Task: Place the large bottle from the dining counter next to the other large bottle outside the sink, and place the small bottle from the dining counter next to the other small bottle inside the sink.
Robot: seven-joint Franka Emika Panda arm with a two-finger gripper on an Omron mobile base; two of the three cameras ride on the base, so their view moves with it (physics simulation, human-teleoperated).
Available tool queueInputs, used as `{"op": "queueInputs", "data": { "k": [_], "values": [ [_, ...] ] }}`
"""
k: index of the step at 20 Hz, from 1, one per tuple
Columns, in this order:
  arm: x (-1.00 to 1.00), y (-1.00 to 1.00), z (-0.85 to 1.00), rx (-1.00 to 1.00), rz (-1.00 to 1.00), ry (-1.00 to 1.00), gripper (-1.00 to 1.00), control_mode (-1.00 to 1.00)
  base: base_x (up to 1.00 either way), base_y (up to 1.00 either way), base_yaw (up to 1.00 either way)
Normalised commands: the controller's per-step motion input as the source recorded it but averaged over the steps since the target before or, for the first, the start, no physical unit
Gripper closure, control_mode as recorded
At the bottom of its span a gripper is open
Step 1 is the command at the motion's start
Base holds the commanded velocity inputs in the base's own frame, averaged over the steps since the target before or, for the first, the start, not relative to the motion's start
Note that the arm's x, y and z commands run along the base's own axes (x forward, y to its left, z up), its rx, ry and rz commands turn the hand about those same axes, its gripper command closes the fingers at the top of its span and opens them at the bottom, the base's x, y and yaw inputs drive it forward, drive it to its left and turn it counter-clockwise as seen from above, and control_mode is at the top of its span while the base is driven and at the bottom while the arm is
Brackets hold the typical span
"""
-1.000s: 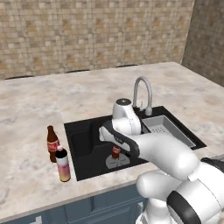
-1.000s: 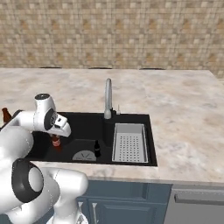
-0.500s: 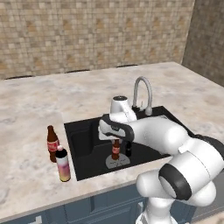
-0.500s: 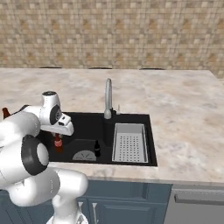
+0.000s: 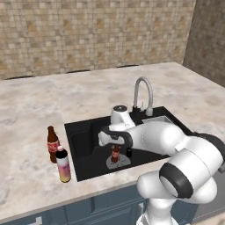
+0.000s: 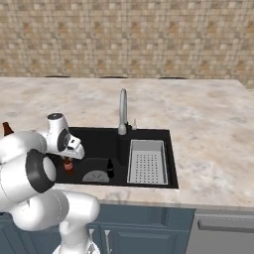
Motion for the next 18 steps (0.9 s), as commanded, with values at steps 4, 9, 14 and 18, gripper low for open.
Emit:
{"op": "queueInputs", "data": {
  "k": [4, 9, 14, 18],
  "values": [
    [0.31, 0.01, -0.07, 0.0, 0.0, 0.0, 1.0, -1.0, 0.0, 0.0, 0.0],
    [0.35, 0.1, 0.0, 0.0, 0.0, 0.05, 1.0, -1.0, 0.0, 0.0, 0.0],
    [0.14, 0.35, -0.01, 0.0, 0.0, 0.0, 1.0, -1.0, 0.0, 0.0, 0.0],
    [0.04, 0.32, -0.15, 0.0, 0.0, 0.0, 1.0, -1.0, 0.0, 0.0, 0.0]
  ]
}}
